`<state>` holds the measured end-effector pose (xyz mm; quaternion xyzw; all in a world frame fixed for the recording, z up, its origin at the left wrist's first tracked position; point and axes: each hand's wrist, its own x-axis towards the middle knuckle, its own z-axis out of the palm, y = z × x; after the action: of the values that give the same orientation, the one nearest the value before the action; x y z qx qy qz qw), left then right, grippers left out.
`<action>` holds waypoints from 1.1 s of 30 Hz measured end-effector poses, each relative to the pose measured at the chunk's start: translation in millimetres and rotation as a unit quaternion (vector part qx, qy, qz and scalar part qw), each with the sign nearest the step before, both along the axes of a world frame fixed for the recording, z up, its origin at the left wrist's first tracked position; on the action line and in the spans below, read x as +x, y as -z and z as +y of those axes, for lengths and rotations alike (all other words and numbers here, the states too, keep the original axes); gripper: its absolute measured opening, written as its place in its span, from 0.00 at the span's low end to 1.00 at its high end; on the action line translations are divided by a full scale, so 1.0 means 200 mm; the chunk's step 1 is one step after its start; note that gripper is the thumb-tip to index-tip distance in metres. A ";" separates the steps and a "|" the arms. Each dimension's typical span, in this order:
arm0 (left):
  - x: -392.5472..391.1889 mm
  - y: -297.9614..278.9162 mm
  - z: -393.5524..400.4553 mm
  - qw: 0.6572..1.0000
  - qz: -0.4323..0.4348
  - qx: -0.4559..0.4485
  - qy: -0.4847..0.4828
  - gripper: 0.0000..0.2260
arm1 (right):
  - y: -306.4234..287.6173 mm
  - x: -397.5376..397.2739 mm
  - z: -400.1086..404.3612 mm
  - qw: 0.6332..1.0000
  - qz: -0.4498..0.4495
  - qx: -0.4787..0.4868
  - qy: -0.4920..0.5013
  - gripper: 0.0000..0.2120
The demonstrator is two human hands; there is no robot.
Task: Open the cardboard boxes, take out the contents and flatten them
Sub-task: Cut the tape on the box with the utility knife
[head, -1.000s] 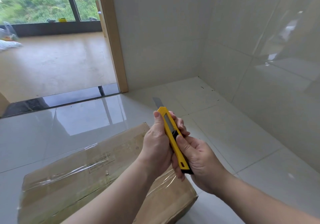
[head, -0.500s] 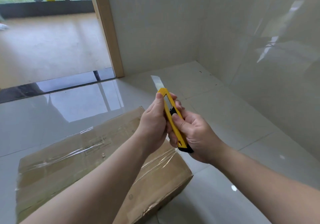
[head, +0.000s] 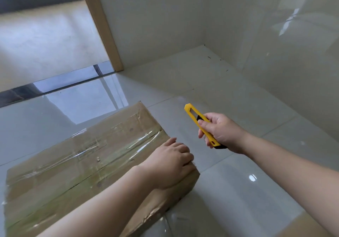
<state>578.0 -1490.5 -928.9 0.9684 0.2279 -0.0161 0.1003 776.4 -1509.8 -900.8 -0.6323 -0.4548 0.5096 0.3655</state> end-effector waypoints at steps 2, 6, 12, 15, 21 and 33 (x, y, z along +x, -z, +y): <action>0.00 0.03 0.01 0.999 -0.034 0.028 0.001 0.19 | 0.08 0.02 0.00 0.999 -0.029 -0.029 -0.022 0.07; -0.04 0.09 -0.02 0.993 -0.096 0.070 0.022 0.17 | 0.18 0.00 0.01 0.995 -0.031 -0.067 -0.064 0.09; -0.08 0.12 -0.07 0.988 -0.112 0.097 0.047 0.16 | 0.23 -0.11 0.17 0.995 0.045 -0.053 -0.067 0.16; -0.08 0.12 -0.08 0.986 -0.112 0.113 0.047 0.18 | 0.25 -0.18 0.27 0.994 0.067 -0.048 -0.072 0.18; -0.08 0.11 -0.07 0.990 -0.100 0.098 0.031 0.16 | 0.30 -0.24 0.32 0.993 0.074 -0.046 -0.077 0.18; -0.10 0.08 -0.03 0.995 -0.084 0.016 0.055 0.13 | 0.31 -0.22 0.27 0.990 0.105 -0.046 -0.080 0.17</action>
<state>558.8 -1496.9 -944.9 0.9788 0.1654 0.0638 0.1024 732.5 -1455.9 -962.9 -0.5527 -0.4394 0.6213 0.3398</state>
